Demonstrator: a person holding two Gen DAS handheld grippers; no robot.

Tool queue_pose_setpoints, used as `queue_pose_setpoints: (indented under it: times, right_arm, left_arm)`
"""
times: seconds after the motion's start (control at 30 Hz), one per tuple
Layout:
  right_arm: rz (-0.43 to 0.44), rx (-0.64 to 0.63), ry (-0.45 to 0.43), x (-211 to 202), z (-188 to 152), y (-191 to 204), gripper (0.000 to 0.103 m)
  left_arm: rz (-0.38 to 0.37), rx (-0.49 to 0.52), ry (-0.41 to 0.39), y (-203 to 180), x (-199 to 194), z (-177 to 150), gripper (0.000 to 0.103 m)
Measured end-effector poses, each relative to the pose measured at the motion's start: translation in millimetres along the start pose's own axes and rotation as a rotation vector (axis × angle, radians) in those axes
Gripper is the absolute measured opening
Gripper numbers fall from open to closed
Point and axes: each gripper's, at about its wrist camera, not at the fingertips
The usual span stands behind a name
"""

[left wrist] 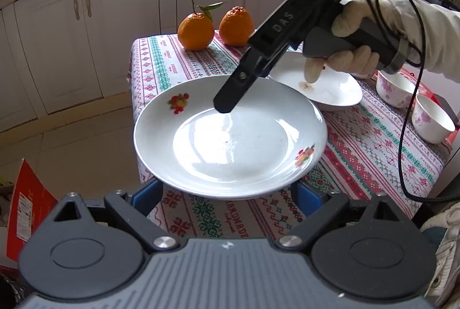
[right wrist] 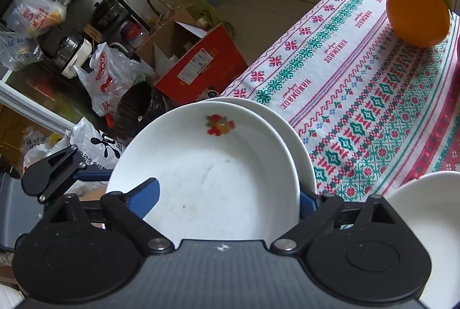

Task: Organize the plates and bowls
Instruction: 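Lower the held plate onto the other white plate with both grippers, then open both grippers to release the plate on the stack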

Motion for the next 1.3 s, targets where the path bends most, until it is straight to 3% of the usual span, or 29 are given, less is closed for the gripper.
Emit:
queue_pose_setpoints:
  times: [0.57, 0.93, 1.07, 1.3]
  right_arm:
    - [-0.033, 0.038, -0.039, -26, -24, 5, 0.098]
    - [-0.128, 0.079, -0.051, -26, -38, 11, 0.099]
    - [-0.117, 0.075, -0.063, -26, -47, 14, 0.1]
    - [-0.19, 0.015, -0.137, -40, -74, 36, 0.103]
  left_arm:
    - [0.037, 0.002, -0.007, 0, 5, -5, 0.096]
    - [0.05, -0.022, -0.02, -3, 5, -9, 0.097]
    - [0.056, -0.013, -0.029, -6, 3, -9, 0.097]
    - [0.063, 0.01, -0.067, -18, -15, -12, 0.098]
Point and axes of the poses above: each gripper's, at about its wrist camera, not at the fingertips, and x roughly the way its jaws point, y to its left, z to its top, and after that the axes turned 7 degrees about y, right-handed
